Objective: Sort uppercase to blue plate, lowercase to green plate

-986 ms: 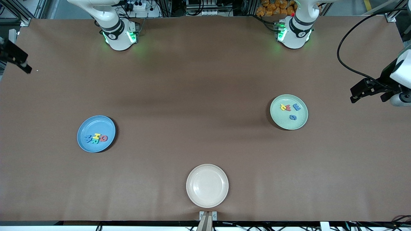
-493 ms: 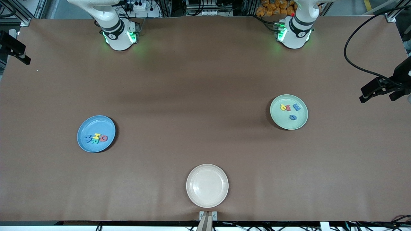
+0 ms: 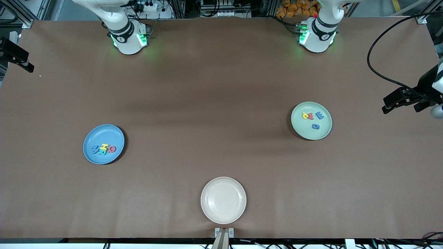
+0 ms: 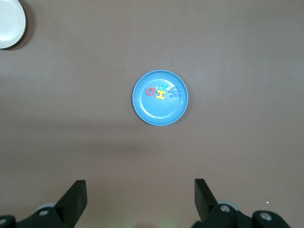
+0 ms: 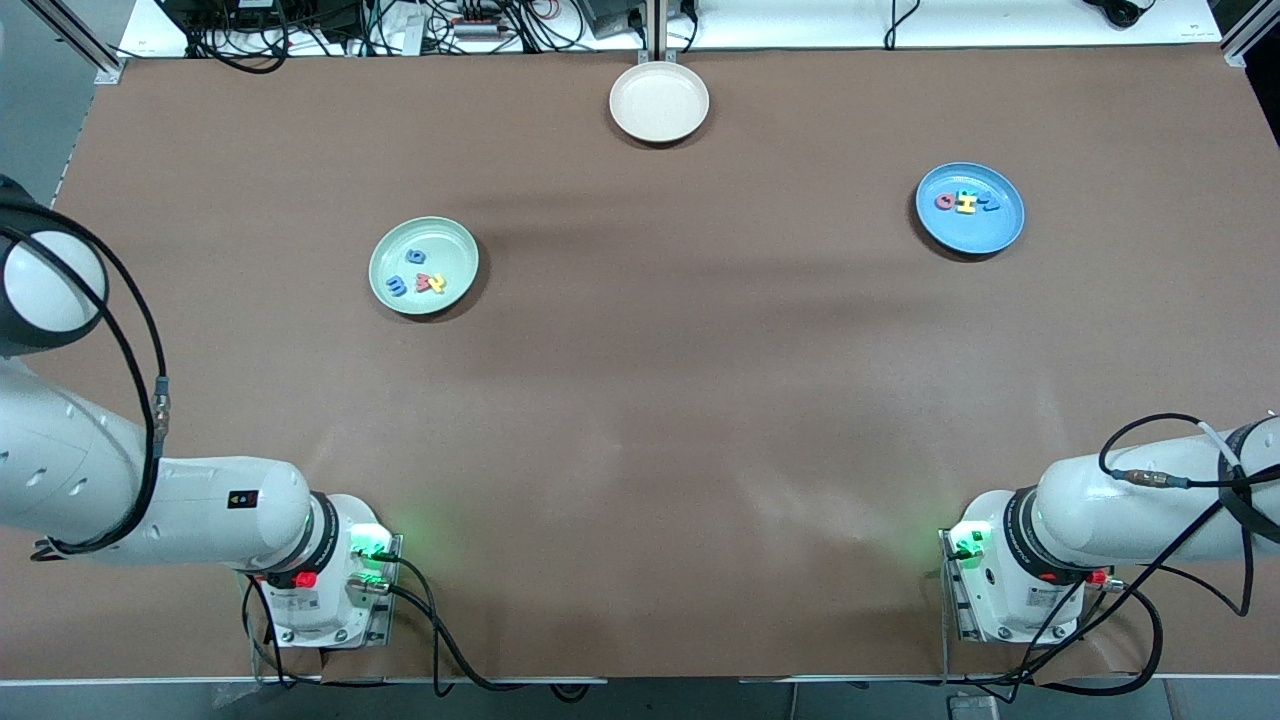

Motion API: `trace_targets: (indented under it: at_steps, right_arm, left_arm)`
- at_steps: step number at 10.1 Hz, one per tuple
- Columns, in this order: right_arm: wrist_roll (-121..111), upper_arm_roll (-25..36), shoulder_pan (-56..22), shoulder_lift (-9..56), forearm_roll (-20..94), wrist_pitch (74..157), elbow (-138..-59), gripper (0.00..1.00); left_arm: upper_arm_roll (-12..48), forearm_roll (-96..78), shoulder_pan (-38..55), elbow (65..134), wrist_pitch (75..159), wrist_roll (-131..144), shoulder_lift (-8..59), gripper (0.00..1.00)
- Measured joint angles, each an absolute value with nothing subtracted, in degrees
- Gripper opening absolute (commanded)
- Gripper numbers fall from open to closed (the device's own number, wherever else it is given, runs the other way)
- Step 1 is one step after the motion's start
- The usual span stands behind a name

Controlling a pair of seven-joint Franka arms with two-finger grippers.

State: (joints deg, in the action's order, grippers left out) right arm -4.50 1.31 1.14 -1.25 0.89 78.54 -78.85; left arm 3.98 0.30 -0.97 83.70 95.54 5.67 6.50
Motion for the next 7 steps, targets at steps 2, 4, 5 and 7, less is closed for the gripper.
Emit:
trace_targets:
  at_steps: [2,4,5,7]
  right_arm:
    - [-4.5,1.3,1.1,-1.2,0.9,78.5,-78.7,1.00]
    - [-4.5,1.3,1.1,-1.2,0.9,78.5,-78.6,1.00]
    - [-4.5,1.3,1.1,-1.2,0.9,78.5,-78.6,1.00]
    - [-4.5,1.3,1.1,-1.2,0.9,78.5,-78.6,1.00]
  left_arm:
    - [0.8,0.3,2.1,82.6,95.2,5.4,7.6,1.00]
    - [-0.7,0.3,3.0,82.4,95.1,4.7,7.8,1.00]
    - [-0.8,0.3,3.0,82.3,95.1,4.6,7.8,1.00]
    - [-0.9,0.3,3.0,82.2,95.1,4.4,7.8,1.00]
